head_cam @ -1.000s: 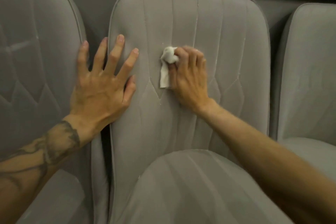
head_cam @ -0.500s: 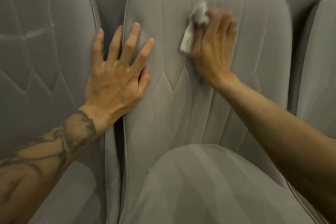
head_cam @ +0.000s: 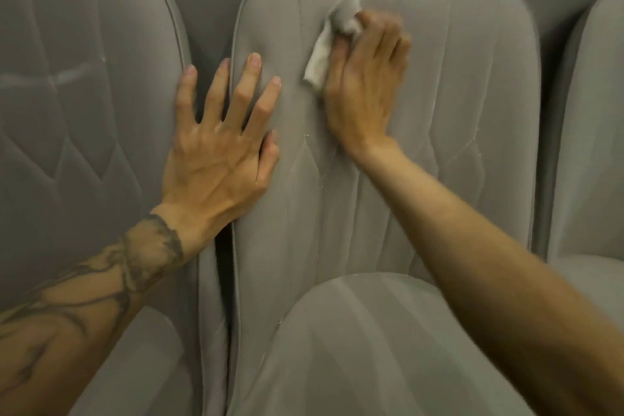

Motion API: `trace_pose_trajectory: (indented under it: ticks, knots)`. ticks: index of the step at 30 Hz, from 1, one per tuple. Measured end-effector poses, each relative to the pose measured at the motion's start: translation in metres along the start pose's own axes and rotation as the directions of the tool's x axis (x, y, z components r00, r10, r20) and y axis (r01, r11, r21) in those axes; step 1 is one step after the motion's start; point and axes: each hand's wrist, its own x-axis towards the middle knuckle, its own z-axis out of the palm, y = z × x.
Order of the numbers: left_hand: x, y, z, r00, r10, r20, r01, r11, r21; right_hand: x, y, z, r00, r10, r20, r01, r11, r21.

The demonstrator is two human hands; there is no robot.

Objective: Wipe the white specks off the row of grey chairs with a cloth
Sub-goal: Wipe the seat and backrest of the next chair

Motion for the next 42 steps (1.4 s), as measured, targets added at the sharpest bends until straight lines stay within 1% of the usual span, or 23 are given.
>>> trace_pose_trajectory:
  ticks: [2,4,6,7,9,11,12,14,16,18,20,22,24,26,28,30,31,33,35,36,37,40,42]
  knots:
    - [0.000,-0.001,0.000,1.000,0.002,-0.004,-0.002,1.000,-0.008,-0.043,-0.011,-0.009,0.982,-0.107,0.154,0.093,0.991,0.097]
    - [0.000,-0.002,0.000,1.000,0.000,-0.007,-0.001,1.000,-0.020,-0.057,0.001,-0.023,0.933,-0.237,0.272,0.212,0.970,0.118]
    - [0.000,-0.001,-0.001,1.000,0.000,-0.004,0.000,1.000,-0.022,-0.029,0.027,-0.025,0.921,-0.293,0.255,0.300,0.954,0.012]
    - [-0.001,-0.001,-0.001,1.000,0.000,-0.001,0.000,1.000,-0.022,-0.009,0.042,-0.023,0.943,-0.252,0.218,0.275,0.958,-0.080]
    - [0.000,-0.001,-0.001,1.000,-0.002,0.000,0.002,1.000,-0.015,0.028,0.069,-0.021,0.997,-0.058,0.053,0.069,0.969,-0.237]
    - [0.000,-0.001,0.000,1.000,-0.002,0.003,0.002,1.000,-0.009,0.025,0.068,-0.022,0.994,0.093,-0.061,-0.105,0.966,-0.235]
    - [0.000,-0.002,0.000,1.000,-0.003,0.002,0.003,1.000,-0.010,0.009,0.063,-0.022,0.996,0.078,-0.043,-0.086,0.974,-0.211]
    - [0.000,-0.003,0.000,1.000,-0.004,-0.001,0.004,1.000,-0.013,-0.033,0.054,-0.030,0.990,-0.050,0.132,0.066,0.991,-0.120]
    - [-0.001,-0.003,0.001,1.000,-0.003,-0.006,0.003,1.000,-0.014,-0.051,0.070,-0.048,0.934,-0.178,0.310,0.215,0.972,-0.091]
    - [-0.001,-0.002,0.001,1.000,-0.002,-0.010,0.002,1.000,-0.015,-0.023,0.100,-0.054,0.933,-0.218,0.287,0.276,0.944,-0.180]
    - [-0.001,-0.003,0.001,1.000,-0.001,-0.015,0.001,1.000,-0.006,0.021,0.124,-0.051,0.988,-0.075,0.138,0.117,0.936,-0.331]
    - [-0.001,-0.002,0.002,1.000,0.000,-0.016,0.000,1.000,-0.011,0.039,0.130,-0.047,0.997,0.075,-0.026,-0.079,0.916,-0.394]
    - [-0.002,-0.001,0.001,1.000,-0.002,-0.021,0.001,1.000,-0.010,0.012,0.110,-0.041,0.994,0.107,-0.032,-0.111,0.935,-0.337]
    - [-0.002,-0.001,0.001,1.000,-0.004,-0.023,0.003,1.000,-0.014,-0.042,0.088,-0.041,0.993,0.021,0.120,0.005,0.978,-0.210]
    - [-0.003,-0.002,0.002,1.000,-0.005,-0.025,0.004,1.000,-0.019,-0.084,0.084,-0.053,0.944,-0.131,0.305,0.178,0.975,-0.133]
    - [-0.003,-0.002,0.002,0.999,-0.011,-0.034,0.010,1.000,-0.015,-0.080,0.107,-0.061,0.906,-0.244,0.346,0.304,0.944,-0.129]
    - [-0.003,-0.002,0.002,0.999,-0.013,-0.036,0.012,1.000,-0.014,-0.065,0.121,-0.062,0.922,-0.227,0.314,0.293,0.939,-0.182]
    - [-0.003,-0.001,0.002,0.999,-0.011,-0.038,0.010,1.000,-0.018,-0.037,0.138,-0.062,0.988,-0.065,0.139,0.105,0.946,-0.308]
    - [-0.003,-0.002,0.003,0.999,-0.007,-0.042,0.007,1.000,-0.013,-0.043,0.129,-0.057,0.995,0.096,-0.006,-0.093,0.943,-0.320]
    - [-0.004,-0.002,0.004,0.999,-0.007,-0.040,0.007,1.000,-0.013,-0.061,0.116,-0.052,0.992,0.130,0.001,-0.124,0.950,-0.287]
    - [-0.004,-0.002,0.005,0.999,-0.007,-0.037,0.006,1.000,-0.016,-0.084,0.101,-0.047,0.991,0.120,0.062,-0.102,0.966,-0.237]
    - [-0.003,-0.002,0.007,0.999,-0.002,-0.044,0.001,1.000,-0.025,-0.139,0.077,-0.048,0.955,-0.052,0.293,0.086,0.991,-0.103]
    - [-0.003,-0.004,0.009,0.999,-0.009,-0.052,0.007,0.999,-0.034,-0.128,0.098,-0.058,0.928,-0.157,0.338,0.204,0.973,-0.107]
